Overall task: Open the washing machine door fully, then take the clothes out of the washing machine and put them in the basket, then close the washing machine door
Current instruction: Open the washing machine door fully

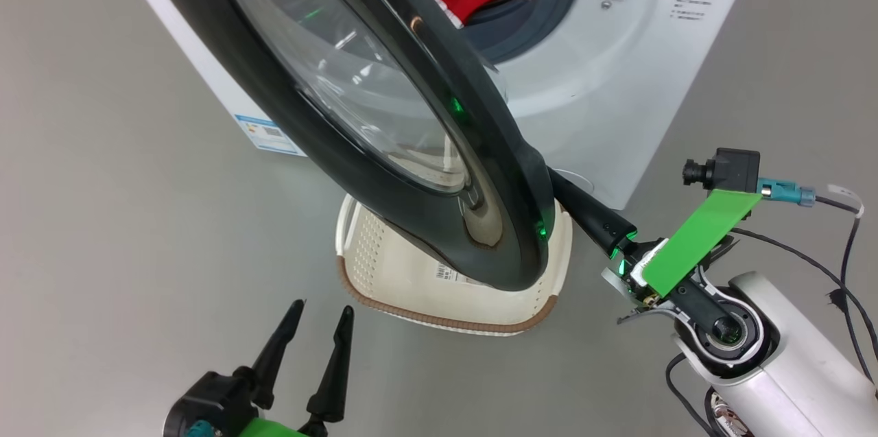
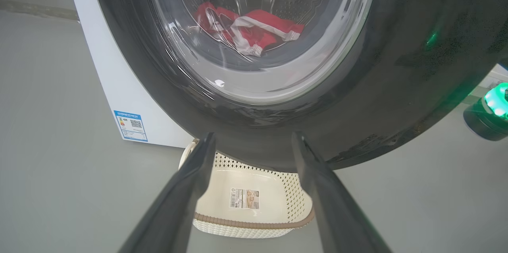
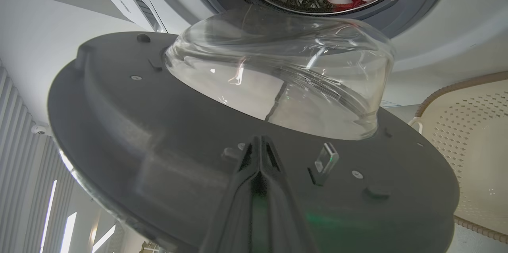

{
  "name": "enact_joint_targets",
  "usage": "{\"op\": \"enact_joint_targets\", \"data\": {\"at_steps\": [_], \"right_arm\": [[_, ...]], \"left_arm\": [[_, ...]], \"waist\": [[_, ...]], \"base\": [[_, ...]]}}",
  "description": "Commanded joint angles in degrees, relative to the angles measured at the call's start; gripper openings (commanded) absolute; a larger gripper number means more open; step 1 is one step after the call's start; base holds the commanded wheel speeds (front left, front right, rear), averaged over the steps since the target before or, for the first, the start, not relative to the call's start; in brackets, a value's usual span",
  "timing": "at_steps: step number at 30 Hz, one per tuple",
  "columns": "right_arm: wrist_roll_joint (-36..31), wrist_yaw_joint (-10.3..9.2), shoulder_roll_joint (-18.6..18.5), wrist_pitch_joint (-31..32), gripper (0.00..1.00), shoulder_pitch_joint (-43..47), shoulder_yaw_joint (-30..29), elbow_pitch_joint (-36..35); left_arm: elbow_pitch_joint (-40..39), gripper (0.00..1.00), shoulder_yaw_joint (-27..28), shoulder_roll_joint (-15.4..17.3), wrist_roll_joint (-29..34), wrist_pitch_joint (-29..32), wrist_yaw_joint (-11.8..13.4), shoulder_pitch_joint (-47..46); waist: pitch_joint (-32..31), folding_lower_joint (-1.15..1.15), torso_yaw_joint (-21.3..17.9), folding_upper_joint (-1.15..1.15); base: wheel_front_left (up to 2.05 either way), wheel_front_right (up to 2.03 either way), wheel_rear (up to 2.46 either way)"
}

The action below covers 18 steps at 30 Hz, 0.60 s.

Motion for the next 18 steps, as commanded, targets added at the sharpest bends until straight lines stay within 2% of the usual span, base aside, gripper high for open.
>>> {"op": "enact_joint_targets", "data": {"at_steps": [1, 9, 18], "right_arm": [[0.3, 0.44, 0.3, 1.2, 0.0, -0.9, 0.3, -1.3], [0.2, 0.44, 2.1, 8.2, 0.0, 1.9, -1.3, -1.4], [-1.7, 0.44, 5.3, 12.4, 0.0, 4.9, -1.4, -1.7]], "left_arm": [[-1.2, 1.0, 1.5, 0.6, -0.5, -0.7, -0.3, -1.6], [-1.3, 1.0, 1.0, 0.6, -1.4, -0.7, -0.3, -0.9], [-1.4, 1.0, 1.3, 0.6, -1.4, -0.7, -0.3, 0.5]], "waist": [[0.1, 0.0, 0.6, 0.0], [-1.5, 0.0, 3.3, 0.0], [-3.8, 0.0, 7.0, 0.0]], "base": [[0.0, 0.0, 0.0], [0.0, 0.0, 0.0], [0.0, 0.0, 0.0]]}}
